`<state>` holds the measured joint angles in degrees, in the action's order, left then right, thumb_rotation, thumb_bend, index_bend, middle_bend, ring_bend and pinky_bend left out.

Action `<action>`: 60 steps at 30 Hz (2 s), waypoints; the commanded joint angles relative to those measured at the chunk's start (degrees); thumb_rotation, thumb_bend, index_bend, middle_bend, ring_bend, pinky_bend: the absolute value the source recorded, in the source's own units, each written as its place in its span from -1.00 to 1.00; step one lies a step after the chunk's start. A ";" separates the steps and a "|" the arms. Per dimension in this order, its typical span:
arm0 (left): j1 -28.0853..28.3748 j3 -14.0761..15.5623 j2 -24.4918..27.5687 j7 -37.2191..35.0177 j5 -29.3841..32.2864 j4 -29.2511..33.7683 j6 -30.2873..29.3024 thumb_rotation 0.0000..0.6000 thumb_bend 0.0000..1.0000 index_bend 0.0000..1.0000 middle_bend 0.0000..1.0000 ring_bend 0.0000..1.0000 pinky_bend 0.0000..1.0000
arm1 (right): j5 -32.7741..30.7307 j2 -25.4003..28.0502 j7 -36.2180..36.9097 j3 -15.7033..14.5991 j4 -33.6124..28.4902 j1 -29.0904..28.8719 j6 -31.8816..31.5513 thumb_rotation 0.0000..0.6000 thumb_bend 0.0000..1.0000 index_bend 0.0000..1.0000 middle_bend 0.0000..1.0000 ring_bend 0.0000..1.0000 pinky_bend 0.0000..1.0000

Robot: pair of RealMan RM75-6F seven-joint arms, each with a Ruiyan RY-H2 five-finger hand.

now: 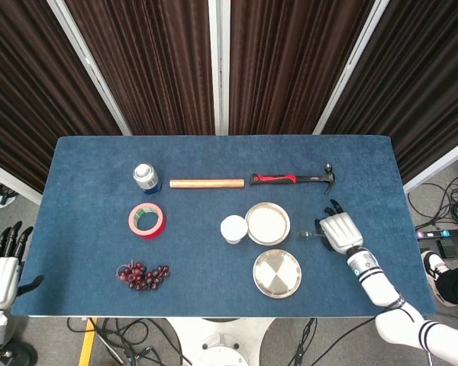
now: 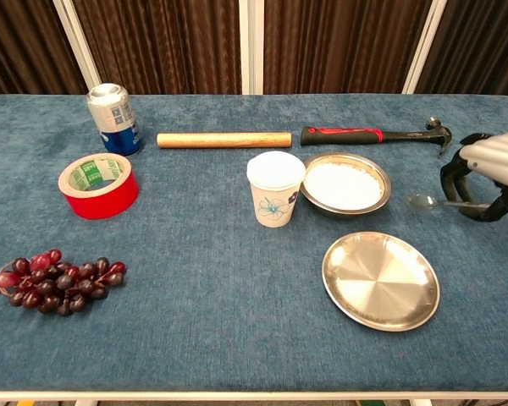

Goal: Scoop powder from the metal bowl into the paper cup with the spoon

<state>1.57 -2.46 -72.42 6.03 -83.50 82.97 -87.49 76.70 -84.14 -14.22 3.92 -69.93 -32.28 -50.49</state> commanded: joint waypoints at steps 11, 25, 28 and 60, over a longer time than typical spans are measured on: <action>0.02 -0.13 -0.06 0.11 -0.12 0.07 -0.16 1.00 -0.80 -0.72 -0.80 -0.91 -0.92 | -8.06 11.33 -16.19 3.74 -14.76 -13.91 14.36 1.00 -0.34 0.19 0.16 -0.56 -1.00; -0.16 -0.02 -0.23 -0.78 -0.11 -0.53 -0.14 1.00 -0.80 -0.72 -0.80 -0.91 -0.91 | -25.17 1.44 -38.63 -3.01 -7.14 -27.66 16.57 1.00 -0.33 0.19 0.16 -0.56 -1.00; -0.17 -0.03 -0.34 -1.07 -0.05 -0.93 -0.06 1.00 -0.80 -0.72 -0.80 -0.91 -0.91 | -28.39 0.47 -41.49 -4.26 -6.90 -29.62 15.42 1.00 -0.33 0.19 0.16 -0.56 -1.00; -0.70 0.03 -0.96 -2.21 -0.07 -2.25 -0.36 1.00 -0.80 -0.72 -0.80 -0.91 -0.92 | -26.92 1.56 -26.09 -6.76 -9.69 -27.32 7.40 1.00 -0.33 0.19 0.16 -0.56 -1.00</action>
<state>0.86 -2.42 -73.41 3.80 -83.56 80.69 -87.85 47.73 -82.77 -43.18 -3.30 -80.48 -61.30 -42.77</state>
